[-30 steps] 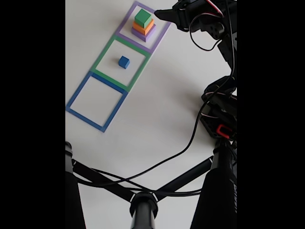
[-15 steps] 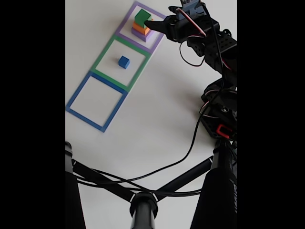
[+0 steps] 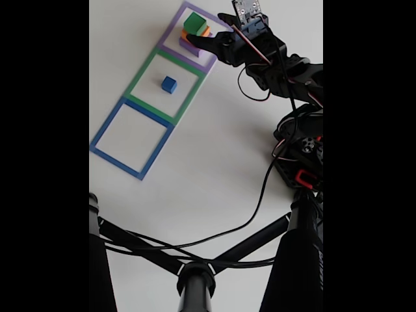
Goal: Tower of hanoi
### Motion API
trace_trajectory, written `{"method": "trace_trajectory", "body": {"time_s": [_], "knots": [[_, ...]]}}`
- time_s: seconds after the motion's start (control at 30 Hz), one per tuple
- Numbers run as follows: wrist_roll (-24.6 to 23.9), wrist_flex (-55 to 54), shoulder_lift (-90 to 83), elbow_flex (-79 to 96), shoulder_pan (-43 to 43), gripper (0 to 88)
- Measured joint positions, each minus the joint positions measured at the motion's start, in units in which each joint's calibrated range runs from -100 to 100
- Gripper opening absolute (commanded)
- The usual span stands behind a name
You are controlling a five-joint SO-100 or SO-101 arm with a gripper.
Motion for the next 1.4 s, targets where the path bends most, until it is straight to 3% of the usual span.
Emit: {"method": "trace_trajectory", "body": {"time_s": [0.9, 1.4], "knots": [[0.0, -13.08, 20.09, -8.96, -2.29, 28.4], [0.0, -13.88, 20.77, -9.05, -4.83, 14.1]]}}
